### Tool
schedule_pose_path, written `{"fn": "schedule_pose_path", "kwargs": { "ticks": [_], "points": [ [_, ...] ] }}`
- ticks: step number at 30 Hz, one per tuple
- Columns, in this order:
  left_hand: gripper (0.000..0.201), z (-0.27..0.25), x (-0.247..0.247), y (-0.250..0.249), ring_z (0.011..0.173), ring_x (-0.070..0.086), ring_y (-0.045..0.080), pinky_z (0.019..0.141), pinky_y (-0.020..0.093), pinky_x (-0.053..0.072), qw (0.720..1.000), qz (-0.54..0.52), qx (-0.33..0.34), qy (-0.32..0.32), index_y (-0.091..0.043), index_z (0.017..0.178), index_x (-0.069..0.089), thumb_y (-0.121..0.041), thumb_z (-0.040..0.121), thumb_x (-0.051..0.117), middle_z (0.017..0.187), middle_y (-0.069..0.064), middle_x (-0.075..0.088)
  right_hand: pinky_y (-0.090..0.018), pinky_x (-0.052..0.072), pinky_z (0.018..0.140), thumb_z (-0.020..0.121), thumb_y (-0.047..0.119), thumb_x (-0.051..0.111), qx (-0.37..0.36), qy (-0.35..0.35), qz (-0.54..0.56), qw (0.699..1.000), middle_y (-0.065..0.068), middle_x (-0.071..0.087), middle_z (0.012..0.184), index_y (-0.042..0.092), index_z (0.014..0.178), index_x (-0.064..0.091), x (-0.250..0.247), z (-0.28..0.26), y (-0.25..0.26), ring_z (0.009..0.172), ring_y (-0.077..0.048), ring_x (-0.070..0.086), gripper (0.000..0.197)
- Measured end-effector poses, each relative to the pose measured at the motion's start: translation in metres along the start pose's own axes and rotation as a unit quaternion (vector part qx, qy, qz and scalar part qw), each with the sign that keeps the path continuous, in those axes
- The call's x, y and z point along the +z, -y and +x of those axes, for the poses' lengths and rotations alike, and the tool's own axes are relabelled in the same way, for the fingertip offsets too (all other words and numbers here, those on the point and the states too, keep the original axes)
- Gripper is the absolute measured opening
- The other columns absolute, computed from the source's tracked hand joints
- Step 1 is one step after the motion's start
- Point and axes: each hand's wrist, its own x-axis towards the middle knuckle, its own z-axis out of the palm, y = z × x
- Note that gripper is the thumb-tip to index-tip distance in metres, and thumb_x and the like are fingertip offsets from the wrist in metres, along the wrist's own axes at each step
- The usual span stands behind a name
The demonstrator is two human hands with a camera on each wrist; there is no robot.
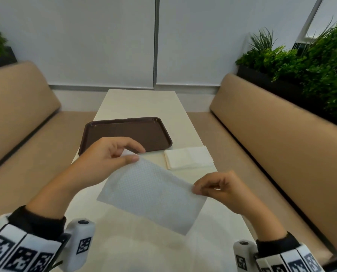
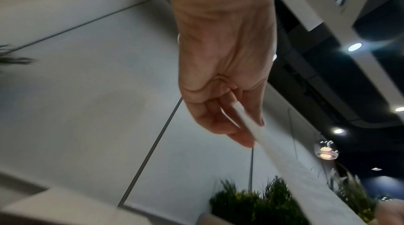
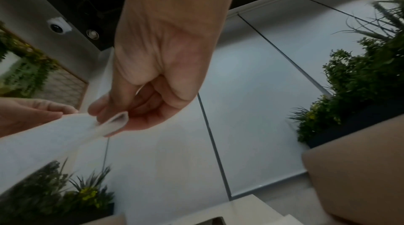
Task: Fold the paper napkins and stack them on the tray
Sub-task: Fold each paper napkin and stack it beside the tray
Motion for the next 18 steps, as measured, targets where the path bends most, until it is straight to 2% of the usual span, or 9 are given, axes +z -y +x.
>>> {"fn": "schedule_pose_path", "kwargs": {
  "ticks": [1, 2, 4, 6, 9, 11, 13, 16, 18],
  "points": [
    [0.014, 0.004, 0.002, 0.007, 0.070, 0.064, 0.026, 0.071, 0.031, 0.048, 1.000, -0.016, -0.007, 0.013, -0.032, 0.093, 0.068, -0.021, 0.089, 0.060, 0.074, 0.008, 0.070, -0.021, 0.053, 0.081, 0.083, -0.003, 0.068, 0.013, 0.009, -0.002, 1.000, 0.006, 0.074, 0.087, 0.029, 0.076, 0.076, -0.004, 0.001, -0.009, 0.086, -0.011, 0.070, 0.034],
    [0.016, 0.008, 0.006, 0.015, 0.067, 0.060, 0.024, 0.070, 0.029, 0.045, 0.999, -0.022, -0.013, 0.029, -0.031, 0.091, 0.066, -0.018, 0.091, 0.056, 0.073, 0.009, 0.068, -0.021, 0.053, 0.081, 0.084, -0.003, 0.066, 0.026, 0.021, 0.000, 0.999, 0.005, 0.074, 0.089, 0.028, 0.078, 0.076, -0.007, 0.001, -0.016, 0.087, -0.012, 0.069, 0.033],
    [0.033, 0.020, 0.019, 0.034, 0.067, 0.056, 0.010, 0.066, 0.021, 0.042, 0.998, -0.020, -0.032, 0.049, -0.027, 0.079, 0.068, -0.005, 0.095, 0.049, 0.070, -0.001, 0.064, -0.019, 0.050, 0.078, 0.087, -0.002, 0.064, 0.056, 0.034, 0.005, 0.998, 0.005, 0.072, 0.093, 0.024, 0.083, 0.076, -0.014, 0.005, -0.031, 0.088, -0.012, 0.067, 0.029],
    [0.046, 0.037, 0.036, 0.053, 0.067, 0.057, 0.005, 0.064, 0.018, 0.043, 0.994, -0.043, -0.078, 0.057, -0.023, 0.070, 0.071, 0.004, 0.094, 0.044, 0.070, -0.009, 0.065, -0.015, 0.048, 0.072, 0.085, -0.002, 0.065, 0.105, 0.042, 0.043, 0.993, 0.008, 0.071, 0.090, 0.015, 0.092, 0.072, -0.023, 0.014, -0.044, 0.081, -0.009, 0.066, 0.019],
    [0.031, 0.069, 0.060, 0.073, 0.075, 0.062, 0.015, 0.068, 0.025, 0.049, 0.982, -0.107, -0.148, 0.044, -0.017, 0.082, 0.072, 0.002, 0.091, 0.049, 0.083, 0.002, 0.068, -0.014, 0.045, 0.065, 0.084, -0.005, 0.066, 0.166, 0.021, 0.089, 0.982, 0.012, 0.065, 0.067, 0.005, 0.091, 0.063, -0.040, 0.038, -0.068, 0.060, -0.003, 0.059, 0.013],
    [0.024, 0.095, 0.073, 0.084, 0.080, 0.064, 0.018, 0.072, 0.028, 0.051, 0.974, -0.148, -0.170, 0.029, -0.014, 0.092, 0.068, 0.006, 0.086, 0.055, 0.093, 0.007, 0.067, -0.021, 0.044, 0.068, 0.083, -0.003, 0.064, 0.166, -0.037, 0.090, 0.981, 0.003, 0.063, 0.071, 0.008, 0.081, 0.063, -0.054, 0.063, -0.089, 0.064, -0.009, 0.057, 0.012],
    [0.026, 0.126, 0.084, 0.094, 0.083, 0.063, 0.019, 0.073, 0.028, 0.053, 0.963, -0.205, -0.176, 0.000, -0.012, 0.091, 0.065, 0.011, 0.084, 0.055, 0.097, 0.008, 0.063, -0.023, 0.044, 0.070, 0.087, -0.001, 0.062, 0.172, -0.085, 0.061, 0.980, 0.000, 0.065, 0.078, 0.014, 0.077, 0.067, -0.068, 0.091, -0.110, 0.070, -0.011, 0.056, 0.019],
    [0.025, 0.173, 0.102, 0.111, 0.082, 0.062, 0.018, 0.069, 0.020, 0.055, 0.944, -0.256, -0.196, -0.063, -0.006, 0.088, 0.065, 0.014, 0.087, 0.051, 0.100, 0.013, 0.062, -0.017, 0.049, 0.061, 0.087, 0.005, 0.065, 0.215, -0.109, 0.050, 0.969, -0.002, 0.065, 0.091, 0.016, 0.094, 0.068, -0.080, 0.130, -0.132, 0.073, -0.014, 0.060, 0.014],
    [0.022, 0.198, 0.116, 0.123, 0.089, 0.062, 0.022, 0.069, 0.020, 0.054, 0.936, -0.259, -0.217, -0.095, -0.002, 0.097, 0.065, 0.014, 0.086, 0.053, 0.105, 0.015, 0.061, -0.015, 0.050, 0.057, 0.085, 0.002, 0.066, 0.235, -0.118, 0.032, 0.964, -0.001, 0.060, 0.096, 0.010, 0.109, 0.064, -0.080, 0.151, -0.145, 0.073, -0.014, 0.059, 0.025]
  ]
}}
